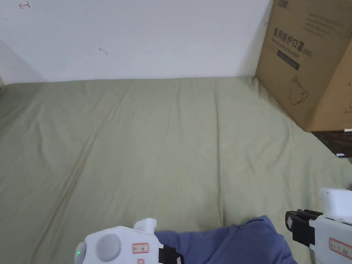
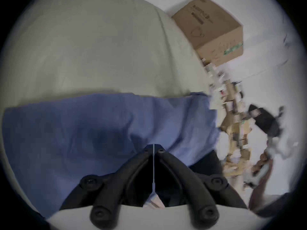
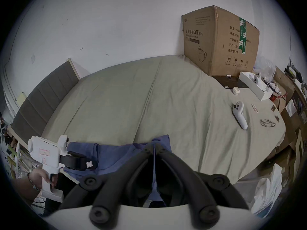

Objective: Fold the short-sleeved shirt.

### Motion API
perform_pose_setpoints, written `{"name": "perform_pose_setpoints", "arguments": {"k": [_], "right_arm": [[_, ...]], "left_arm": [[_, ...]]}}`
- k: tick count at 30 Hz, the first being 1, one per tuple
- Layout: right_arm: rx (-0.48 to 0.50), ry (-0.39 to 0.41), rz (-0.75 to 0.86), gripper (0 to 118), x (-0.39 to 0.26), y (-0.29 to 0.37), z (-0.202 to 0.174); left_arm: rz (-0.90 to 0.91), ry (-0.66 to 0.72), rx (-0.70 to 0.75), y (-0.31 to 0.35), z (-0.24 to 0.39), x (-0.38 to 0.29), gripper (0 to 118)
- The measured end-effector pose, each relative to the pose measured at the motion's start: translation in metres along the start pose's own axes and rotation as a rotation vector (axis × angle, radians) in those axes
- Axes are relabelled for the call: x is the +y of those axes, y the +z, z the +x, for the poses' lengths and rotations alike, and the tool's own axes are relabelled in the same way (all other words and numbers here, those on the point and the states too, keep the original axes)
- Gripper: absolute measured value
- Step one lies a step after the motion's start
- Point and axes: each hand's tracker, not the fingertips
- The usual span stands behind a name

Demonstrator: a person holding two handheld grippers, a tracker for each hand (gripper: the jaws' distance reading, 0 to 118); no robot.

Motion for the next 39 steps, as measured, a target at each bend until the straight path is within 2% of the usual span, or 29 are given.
{"name": "perform_pose_setpoints", "arguments": {"k": [4, 5, 6, 7, 8, 9, 13, 15, 17, 19, 21, 22, 26, 27, 28, 29, 30, 33, 36, 38, 39], "right_arm": [[0.007, 0.004, -0.003, 1, 0.002, -0.004, -0.005], [0.009, 0.007, -0.006, 1, 0.002, -0.005, -0.006], [0.012, 0.012, -0.011, 1, 0.002, -0.007, -0.008], [0.015, 0.016, -0.017, 1, 0.002, -0.01, -0.01], [0.017, 0.019, -0.02, 1, 0.002, -0.011, -0.012], [0.021, 0.022, -0.026, 1, 0.002, -0.014, -0.014], [0.035, 0.028, -0.039, 1, 0.002, -0.019, -0.024], [0.044, 0.029, -0.043, 1, 0.004, -0.018, -0.028], [0.043, 0.038, -0.045, 1, 0.005, -0.018, -0.032], [0.038, 0.058, -0.048, 1, 0.007, -0.016, -0.035], [0.032, 0.072, -0.05, 1, 0.008, -0.014, -0.037], [0.029, 0.079, -0.052, 1, 0.008, -0.013, -0.038], [0.022, 0.093, -0.062, 1, 0.009, -0.012, -0.041], [0.022, 0.094, -0.064, 1, 0.008, -0.012, -0.042], [0.023, 0.094, -0.066, 1, 0.008, -0.012, -0.043], [0.026, 0.095, -0.067, 1, 0.008, -0.012, -0.043], [0.029, 0.096, -0.07, 1, 0.007, -0.013, -0.044], [0.038, 0.101, -0.077, 1, 0.006, -0.015, -0.047], [0.058, 0.103, -0.079, 1, 0.006, -0.018, -0.048], [0.073, 0.102, -0.074, 1, 0.008, -0.02, -0.049], [0.081, 0.1, -0.071, 1, 0.008, -0.021, -0.05]], "left_arm": [[0.159, 0.08, -0.165, 0.068, -0.032, -0.009, 3], [0.196, 0.097, -0.185, 0.085, -0.043, -0.01, 10], [0.234, 0.112, -0.189, 0.103, -0.056, -0.012, 33], [0.261, 0.129, -0.181, 0.12, -0.07, -0.013, 62], [0.277, 0.142, -0.169, 0.132, -0.081, -0.014, 97], [0.276, 0.16, -0.136, 0.142, -0.094, -0.016, 118], [0.366, 0.251, -0.065, 0.155, -0.126, -0.024, 118], [0.323, 0.27, -0.089, 0.144, -0.14, -0.026, 118], [0.232, 0.319, -0.185, 0.121, -0.154, -0.028, 118], [0.113, 0.415, -0.382, 0.086, -0.163, -0.033, 118], [0.138, 0.387, -0.539, 0.069, -0.157, -0.032, 118], [0.124, 0.377, -0.572, 0.062, -0.164, -0.027, 118], [0.136, 0.324, -0.522, 0.045, -0.164, -0.019, 111], [0.151, 0.319, -0.453, 0.043, -0.168, -0.018, 79], [0.135, 0.332, -0.306, 0.038, -0.173, -0.018, 30], [0.096, 0.337, -0.129, 0.034, -0.18, -0.021, 7], [0.135, 0.363, -0.285, 0.04, -0.167, -0.022, 8], [0.14, 0.067, 0.004, 0.058, -0.118, -0.012, 8], [0.195, -0.056, 0.218, 0.085, -0.077, -0.016, 8], [0.264, -0.19, 0.431, 0.109, -0.055, -0.019, 8], [0.295, -0.259, 0.585, 0.122, -0.046, -0.021, 8]]}}
